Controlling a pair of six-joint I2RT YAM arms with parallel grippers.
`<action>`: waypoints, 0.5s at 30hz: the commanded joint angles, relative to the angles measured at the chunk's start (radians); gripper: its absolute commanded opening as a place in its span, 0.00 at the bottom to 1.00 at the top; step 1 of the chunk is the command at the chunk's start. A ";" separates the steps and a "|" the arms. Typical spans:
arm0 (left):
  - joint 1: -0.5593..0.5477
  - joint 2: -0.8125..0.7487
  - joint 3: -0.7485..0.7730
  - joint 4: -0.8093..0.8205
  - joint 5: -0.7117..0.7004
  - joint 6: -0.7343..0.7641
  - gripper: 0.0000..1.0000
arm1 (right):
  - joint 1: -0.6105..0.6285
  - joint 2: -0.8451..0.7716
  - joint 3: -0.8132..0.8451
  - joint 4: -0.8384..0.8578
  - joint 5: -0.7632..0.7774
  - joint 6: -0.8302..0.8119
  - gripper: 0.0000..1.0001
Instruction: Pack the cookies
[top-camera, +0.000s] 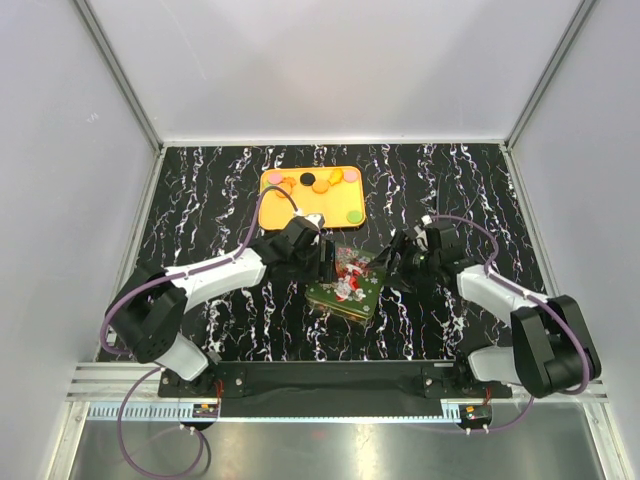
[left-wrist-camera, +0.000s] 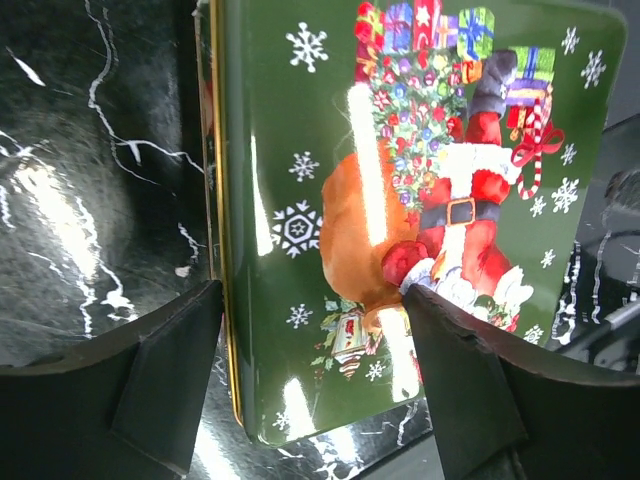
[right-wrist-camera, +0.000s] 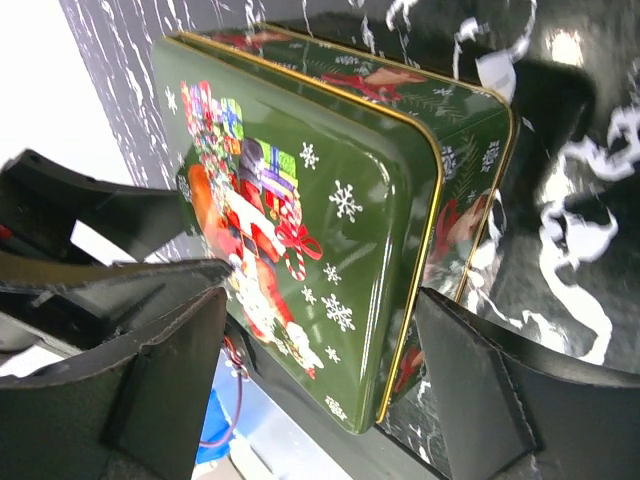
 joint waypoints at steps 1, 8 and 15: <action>-0.010 -0.012 -0.007 0.069 0.037 -0.037 0.68 | 0.017 -0.076 -0.029 -0.026 -0.015 -0.033 0.84; -0.009 -0.010 -0.037 0.114 0.044 -0.069 0.80 | 0.071 -0.162 -0.118 -0.015 -0.052 0.025 0.86; -0.010 -0.014 -0.047 0.122 0.036 -0.083 0.83 | 0.100 -0.249 -0.166 -0.047 -0.069 0.065 0.87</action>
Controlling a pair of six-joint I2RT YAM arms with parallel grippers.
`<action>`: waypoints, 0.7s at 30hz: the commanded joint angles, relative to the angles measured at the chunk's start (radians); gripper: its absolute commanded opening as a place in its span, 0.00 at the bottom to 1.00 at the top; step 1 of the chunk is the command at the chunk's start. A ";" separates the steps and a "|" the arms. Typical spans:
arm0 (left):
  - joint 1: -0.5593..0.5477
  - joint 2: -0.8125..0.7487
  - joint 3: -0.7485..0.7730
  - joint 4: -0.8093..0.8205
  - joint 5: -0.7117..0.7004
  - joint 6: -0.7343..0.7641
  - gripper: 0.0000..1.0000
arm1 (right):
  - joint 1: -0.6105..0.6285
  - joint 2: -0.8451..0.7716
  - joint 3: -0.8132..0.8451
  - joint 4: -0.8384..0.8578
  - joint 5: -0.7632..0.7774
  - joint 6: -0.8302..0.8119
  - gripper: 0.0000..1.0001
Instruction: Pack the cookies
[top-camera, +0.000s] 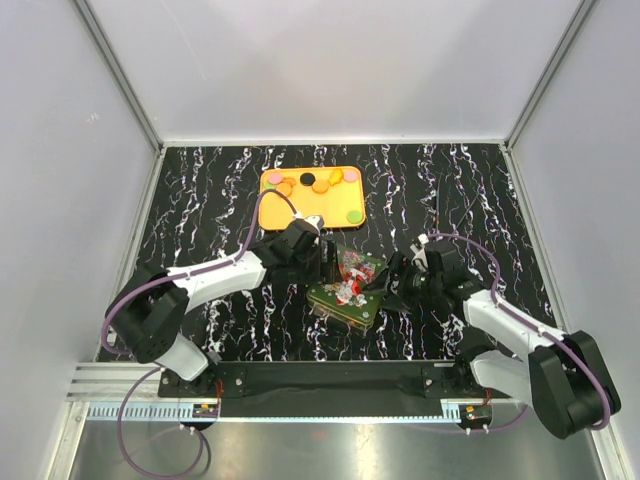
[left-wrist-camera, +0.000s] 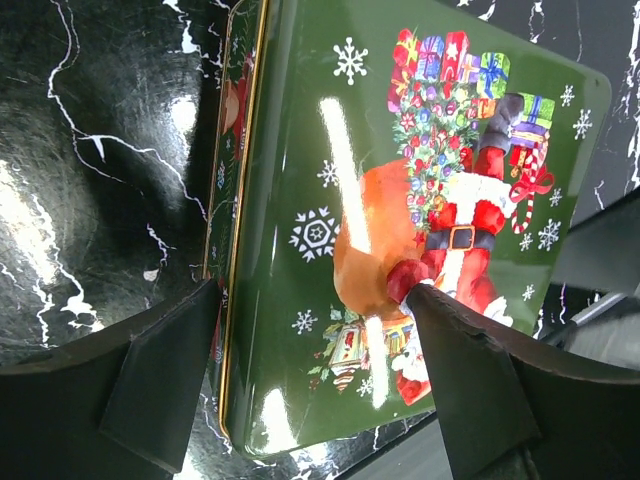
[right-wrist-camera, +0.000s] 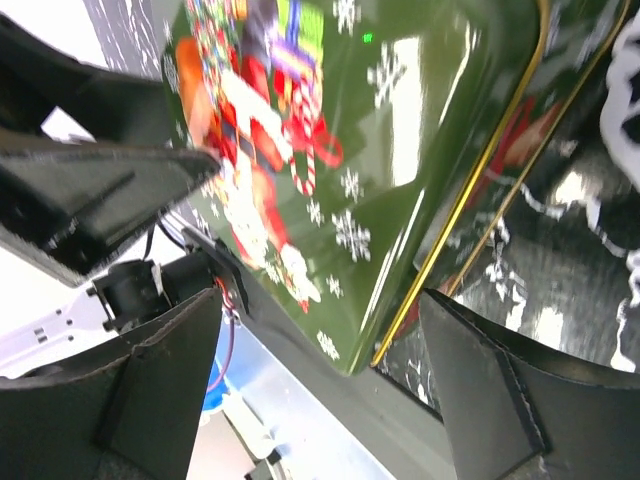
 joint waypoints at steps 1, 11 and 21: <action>-0.007 -0.014 -0.013 0.059 0.009 -0.026 0.82 | 0.020 -0.054 -0.011 -0.035 -0.037 0.024 0.87; -0.007 -0.018 -0.037 0.085 0.003 -0.046 0.80 | 0.039 -0.077 -0.032 -0.069 -0.083 0.055 0.88; -0.034 -0.017 -0.032 0.089 -0.025 -0.053 0.77 | 0.054 -0.025 -0.115 0.201 -0.138 0.225 0.88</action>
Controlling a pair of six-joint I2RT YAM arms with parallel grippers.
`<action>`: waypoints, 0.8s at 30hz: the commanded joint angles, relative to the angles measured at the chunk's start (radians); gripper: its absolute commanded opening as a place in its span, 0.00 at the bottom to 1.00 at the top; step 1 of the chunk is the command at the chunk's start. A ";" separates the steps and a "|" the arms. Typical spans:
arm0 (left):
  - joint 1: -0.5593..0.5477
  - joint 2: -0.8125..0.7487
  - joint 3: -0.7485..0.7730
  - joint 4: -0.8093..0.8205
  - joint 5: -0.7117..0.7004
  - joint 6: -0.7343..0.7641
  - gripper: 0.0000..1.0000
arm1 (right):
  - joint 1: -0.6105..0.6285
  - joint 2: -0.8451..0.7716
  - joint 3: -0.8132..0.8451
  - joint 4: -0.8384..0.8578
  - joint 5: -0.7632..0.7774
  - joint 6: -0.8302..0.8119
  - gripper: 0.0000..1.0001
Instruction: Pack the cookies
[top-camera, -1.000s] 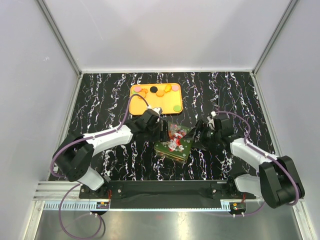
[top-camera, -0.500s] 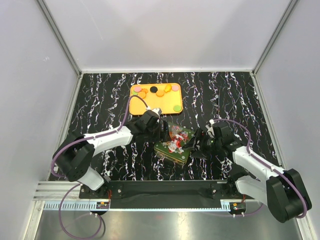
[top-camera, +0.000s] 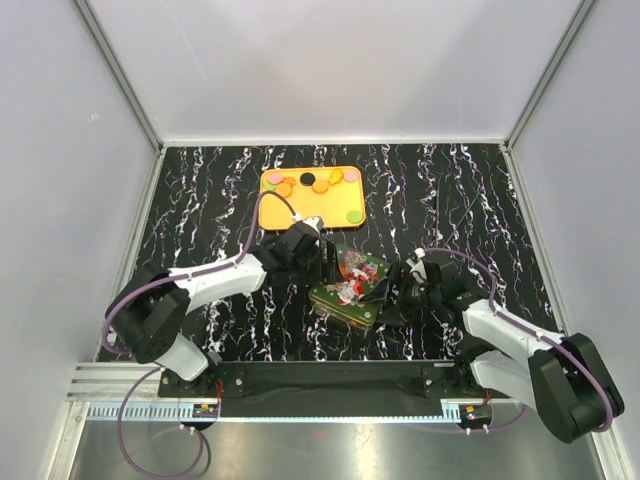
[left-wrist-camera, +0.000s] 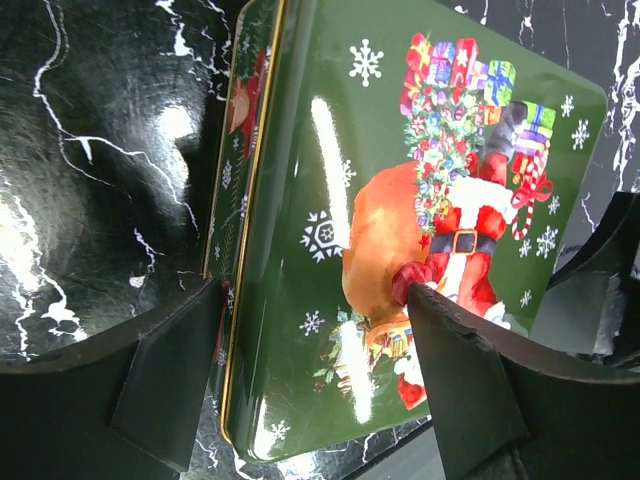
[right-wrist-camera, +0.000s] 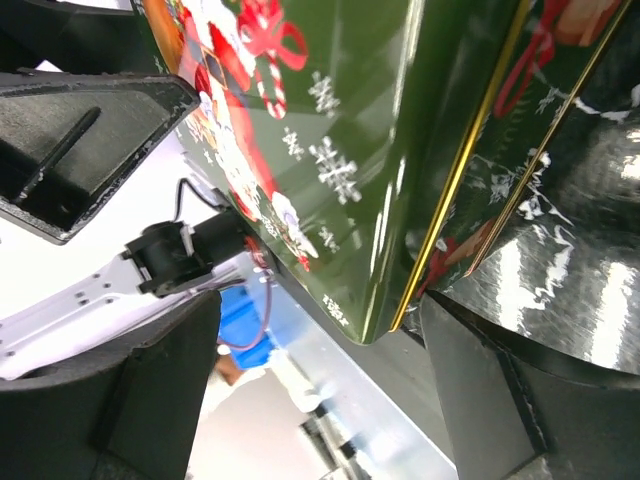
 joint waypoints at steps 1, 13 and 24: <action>-0.029 -0.015 -0.004 0.031 -0.018 -0.010 0.77 | 0.010 0.033 -0.029 0.215 -0.057 0.101 0.87; -0.099 -0.033 0.005 -0.031 -0.112 0.016 0.76 | 0.010 0.137 -0.069 0.402 -0.103 0.227 0.82; 0.057 -0.139 -0.013 -0.077 0.051 0.050 0.92 | 0.000 0.195 -0.032 0.486 -0.042 0.219 0.84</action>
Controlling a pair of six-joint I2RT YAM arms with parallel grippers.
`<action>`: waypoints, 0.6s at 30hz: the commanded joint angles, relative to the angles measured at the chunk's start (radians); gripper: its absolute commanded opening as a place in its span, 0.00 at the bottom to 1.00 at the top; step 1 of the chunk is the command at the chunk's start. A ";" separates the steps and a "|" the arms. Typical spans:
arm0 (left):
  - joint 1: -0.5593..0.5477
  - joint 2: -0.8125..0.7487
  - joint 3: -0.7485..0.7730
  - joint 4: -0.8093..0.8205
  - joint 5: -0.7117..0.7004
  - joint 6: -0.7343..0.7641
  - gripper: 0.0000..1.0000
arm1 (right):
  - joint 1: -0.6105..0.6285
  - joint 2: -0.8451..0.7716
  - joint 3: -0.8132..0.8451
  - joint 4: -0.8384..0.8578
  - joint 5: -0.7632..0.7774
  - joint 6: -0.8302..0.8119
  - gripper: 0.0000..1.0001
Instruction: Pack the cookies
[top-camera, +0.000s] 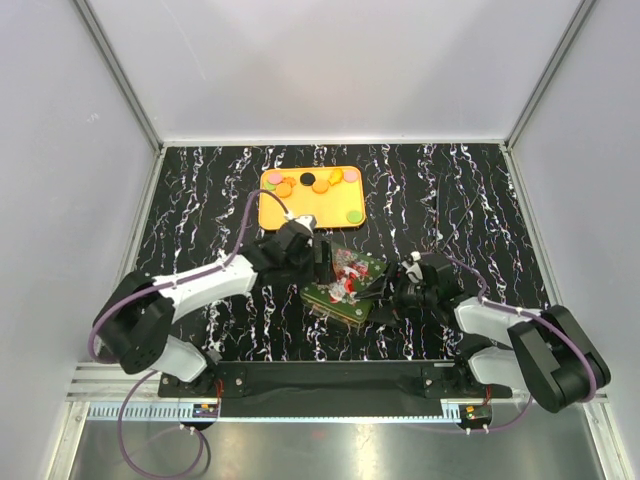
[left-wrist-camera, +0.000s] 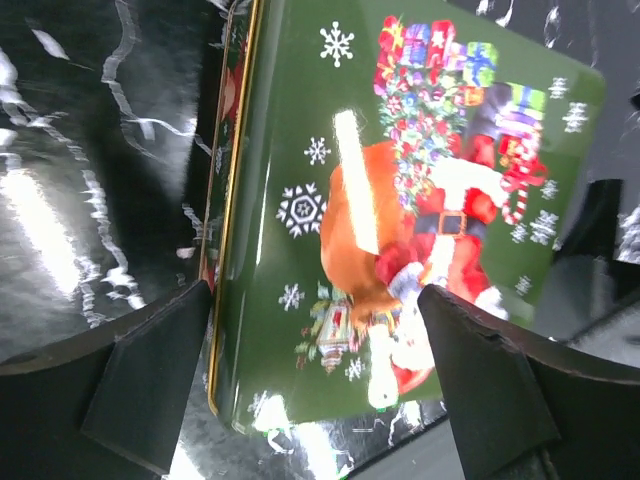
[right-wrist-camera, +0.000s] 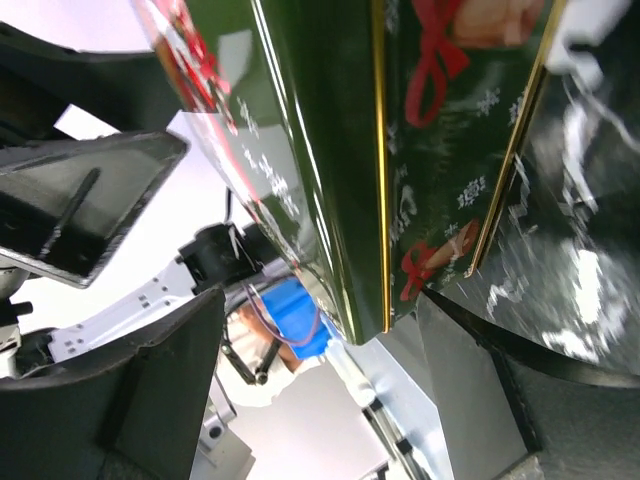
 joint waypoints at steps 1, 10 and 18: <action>0.070 -0.091 -0.009 -0.005 0.107 -0.004 0.94 | 0.000 0.044 0.026 0.204 0.027 0.053 0.84; 0.180 -0.264 -0.107 -0.057 -0.008 -0.183 0.99 | 0.004 -0.166 0.188 -0.376 0.306 -0.220 0.85; 0.173 -0.493 -0.286 0.001 0.024 -0.479 0.98 | -0.032 -0.125 0.369 -0.526 0.526 -0.413 0.95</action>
